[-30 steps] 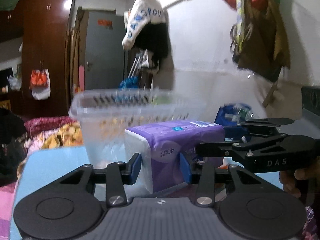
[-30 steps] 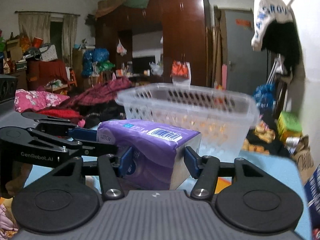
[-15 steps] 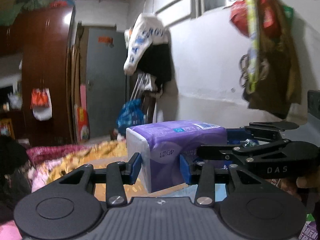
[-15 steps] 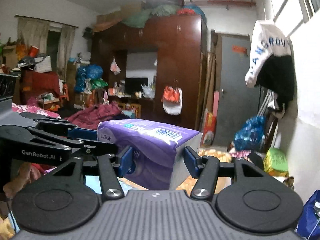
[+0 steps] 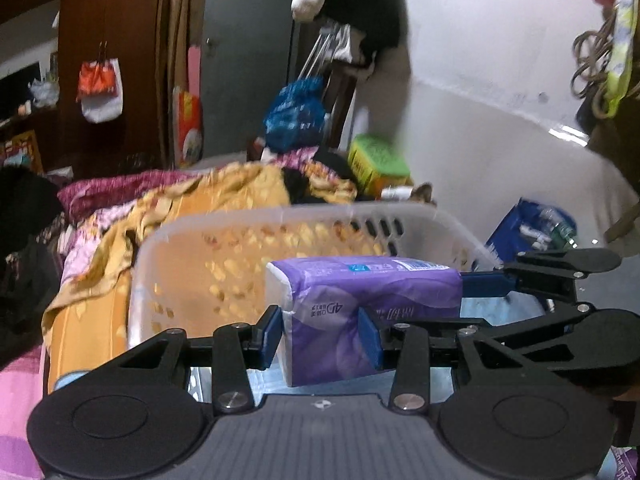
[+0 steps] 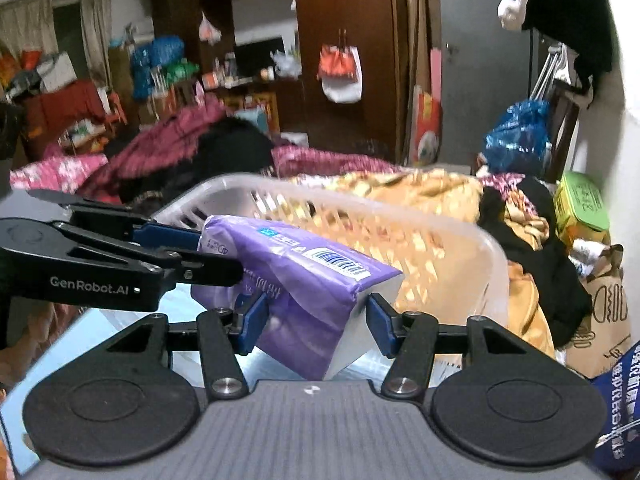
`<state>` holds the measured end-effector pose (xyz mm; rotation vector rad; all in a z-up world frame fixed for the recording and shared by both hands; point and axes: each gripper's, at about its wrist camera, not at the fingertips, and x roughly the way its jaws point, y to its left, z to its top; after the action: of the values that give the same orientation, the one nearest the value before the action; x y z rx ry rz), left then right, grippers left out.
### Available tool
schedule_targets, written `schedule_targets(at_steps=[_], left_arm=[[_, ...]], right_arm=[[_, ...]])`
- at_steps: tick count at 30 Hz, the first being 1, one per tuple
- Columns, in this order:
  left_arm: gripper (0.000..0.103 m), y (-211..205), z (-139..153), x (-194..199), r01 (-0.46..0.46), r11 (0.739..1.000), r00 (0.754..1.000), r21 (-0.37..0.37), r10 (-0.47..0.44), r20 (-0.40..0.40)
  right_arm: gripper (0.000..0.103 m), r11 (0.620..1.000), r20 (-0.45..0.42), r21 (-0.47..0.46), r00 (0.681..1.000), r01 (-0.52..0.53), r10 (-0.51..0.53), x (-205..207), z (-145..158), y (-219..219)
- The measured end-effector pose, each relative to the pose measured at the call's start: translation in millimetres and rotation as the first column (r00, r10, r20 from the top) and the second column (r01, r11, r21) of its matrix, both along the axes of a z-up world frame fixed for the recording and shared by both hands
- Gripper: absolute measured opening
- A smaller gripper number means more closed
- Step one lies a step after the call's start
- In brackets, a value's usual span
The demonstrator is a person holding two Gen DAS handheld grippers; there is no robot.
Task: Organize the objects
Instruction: 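Carry the tissue pack into the white basket and open both grippers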
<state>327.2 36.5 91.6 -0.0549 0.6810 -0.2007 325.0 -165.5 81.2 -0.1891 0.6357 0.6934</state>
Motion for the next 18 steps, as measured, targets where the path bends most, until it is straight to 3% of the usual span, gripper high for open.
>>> schedule_targets(at_steps=[6,10,11,14,17,18], left_arm=[[0.047,-1.4,-15.2,5.1,-0.008,1.000,0.997,0.019,0.009,-0.074],[0.050,0.5,-18.3,-0.5,-0.014,1.000,0.998,0.005,0.015,-0.065],[0.052,0.6,-17.1,-4.1,-0.015,1.000,0.999,0.003,0.015,-0.052],[0.063,4.1,-5.9,-22.9,-0.042,0.999,0.998,0.004,0.042,0.039],[0.072,11.1,8.9,-56.1,-0.062,0.998,0.989,-0.033,0.066,0.136],[0.076,12.4,12.4,-68.9,-0.049,0.998,0.986,-0.046,0.056,0.156]], right_arm=[[0.058,0.997,-0.036,-0.068,0.999,-0.026,0.024,-2.1,-5.6,4.5],[0.059,0.998,-0.023,-0.055,1.000,-0.022,0.021,-2.2,-1.6,1.6],[0.062,0.999,-0.008,-0.044,1.000,-0.015,0.015,-3.3,1.8,-0.6],[0.086,1.000,0.070,0.015,0.997,0.025,-0.027,-17.0,17.0,-15.5],[0.088,0.995,0.106,0.089,0.993,0.036,-0.046,-35.1,30.5,-37.5],[0.093,0.992,0.115,0.117,0.992,0.044,-0.057,-43.4,33.1,-45.1]])
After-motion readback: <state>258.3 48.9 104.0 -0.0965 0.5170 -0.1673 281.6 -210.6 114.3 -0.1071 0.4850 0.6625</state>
